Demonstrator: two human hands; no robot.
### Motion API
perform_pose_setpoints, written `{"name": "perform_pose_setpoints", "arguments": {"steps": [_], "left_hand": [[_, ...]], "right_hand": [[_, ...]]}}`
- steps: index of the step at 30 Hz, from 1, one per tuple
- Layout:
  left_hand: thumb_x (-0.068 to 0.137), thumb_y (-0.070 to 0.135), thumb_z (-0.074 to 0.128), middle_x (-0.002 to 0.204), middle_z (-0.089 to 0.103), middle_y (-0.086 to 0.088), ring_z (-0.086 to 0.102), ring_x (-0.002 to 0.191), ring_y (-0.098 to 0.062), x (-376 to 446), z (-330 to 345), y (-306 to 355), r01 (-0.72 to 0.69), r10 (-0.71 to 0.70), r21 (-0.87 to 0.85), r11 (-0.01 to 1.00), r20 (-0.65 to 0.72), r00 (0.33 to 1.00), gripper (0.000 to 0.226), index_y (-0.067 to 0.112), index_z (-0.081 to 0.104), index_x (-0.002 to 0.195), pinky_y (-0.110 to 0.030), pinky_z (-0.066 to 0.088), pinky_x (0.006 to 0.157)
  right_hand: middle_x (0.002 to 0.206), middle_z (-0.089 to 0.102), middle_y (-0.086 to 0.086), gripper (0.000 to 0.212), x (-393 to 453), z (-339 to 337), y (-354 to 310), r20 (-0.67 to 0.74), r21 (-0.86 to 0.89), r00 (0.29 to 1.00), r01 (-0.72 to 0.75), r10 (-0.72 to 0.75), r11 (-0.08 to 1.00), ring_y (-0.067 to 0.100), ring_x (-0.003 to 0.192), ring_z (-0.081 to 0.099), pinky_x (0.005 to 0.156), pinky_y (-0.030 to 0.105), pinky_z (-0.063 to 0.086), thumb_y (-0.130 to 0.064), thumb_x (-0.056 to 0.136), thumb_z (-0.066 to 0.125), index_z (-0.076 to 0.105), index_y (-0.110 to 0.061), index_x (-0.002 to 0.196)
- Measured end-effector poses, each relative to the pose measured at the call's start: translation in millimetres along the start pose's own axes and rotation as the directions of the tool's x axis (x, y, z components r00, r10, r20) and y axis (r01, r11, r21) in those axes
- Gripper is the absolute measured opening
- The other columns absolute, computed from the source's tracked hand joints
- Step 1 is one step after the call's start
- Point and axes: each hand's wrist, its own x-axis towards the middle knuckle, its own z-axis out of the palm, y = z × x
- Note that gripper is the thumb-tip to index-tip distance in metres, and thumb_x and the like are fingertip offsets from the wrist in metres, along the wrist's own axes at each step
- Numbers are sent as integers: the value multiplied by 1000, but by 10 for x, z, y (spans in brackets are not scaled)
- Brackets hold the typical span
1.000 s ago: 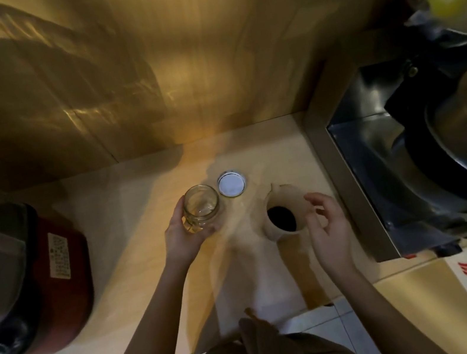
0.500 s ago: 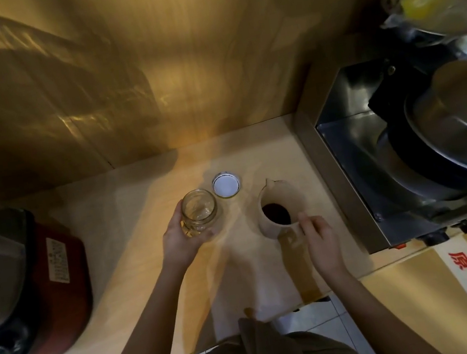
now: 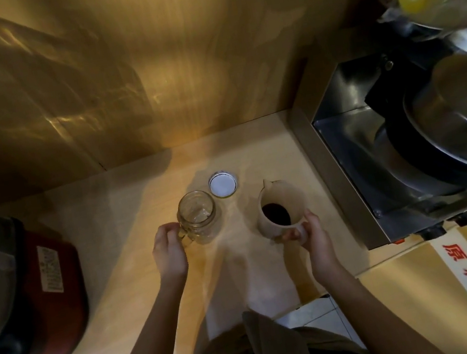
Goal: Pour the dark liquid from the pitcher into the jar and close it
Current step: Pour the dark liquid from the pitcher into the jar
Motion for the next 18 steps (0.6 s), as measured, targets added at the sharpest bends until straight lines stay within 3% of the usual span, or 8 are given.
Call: {"name": "perform_pose_setpoints", "arguments": {"steps": [5, 8, 12, 16, 18], "left_hand": [[92, 27, 30, 85, 55, -14, 48, 84, -26, -13, 101, -29, 72, -73, -24, 997, -65, 995, 36, 5, 56, 80, -32, 32, 74], [81, 35, 32, 76, 58, -20, 51, 76, -30, 29, 154, -68, 84, -89, -103, 991, -46, 995, 44, 0, 58, 70, -38, 39, 72], [72, 29, 35, 61, 48, -16, 42, 60, -25, 66, 190, -14, 141, -144, -250, 958, 7, 990, 32, 4, 48, 56, -31, 35, 57], [82, 10, 36, 30, 42, 3, 41, 35, -8, 145, 185, 61, 221, -233, -374, 901, 14, 972, 32, 11, 40, 50, -19, 34, 43], [83, 6, 36, 27, 39, 4, 36, 30, -6, 166, 186, 96, 222, -234, -395, 892, 19, 972, 33, 11, 40, 51, -16, 32, 38]], "right_hand": [[47, 41, -1, 47, 43, 66, -133, -11, 108, 998, -65, 66, 992, 15, 52, 43, 65, 30, 36, -37, 95, 43, 43, -19, 51], [45, 33, -6, 50, 102, 85, -165, -43, 88, 998, -38, 42, 995, 13, 50, 33, 61, 32, 30, -35, 94, 46, 37, -23, 46], [42, 32, -6, 51, 96, 77, -220, -52, 35, 999, 17, -15, 999, 13, 48, 30, 57, 31, 29, -30, 95, 46, 38, -24, 46], [42, 33, -6, 47, 42, 78, -252, -72, 49, 997, 43, -39, 998, 13, 46, 31, 54, 30, 30, -28, 94, 48, 39, -23, 48], [41, 33, -7, 48, 11, 79, -261, -94, 37, 993, 79, -75, 996, 11, 43, 32, 53, 30, 30, -26, 94, 49, 39, -22, 48]]}}
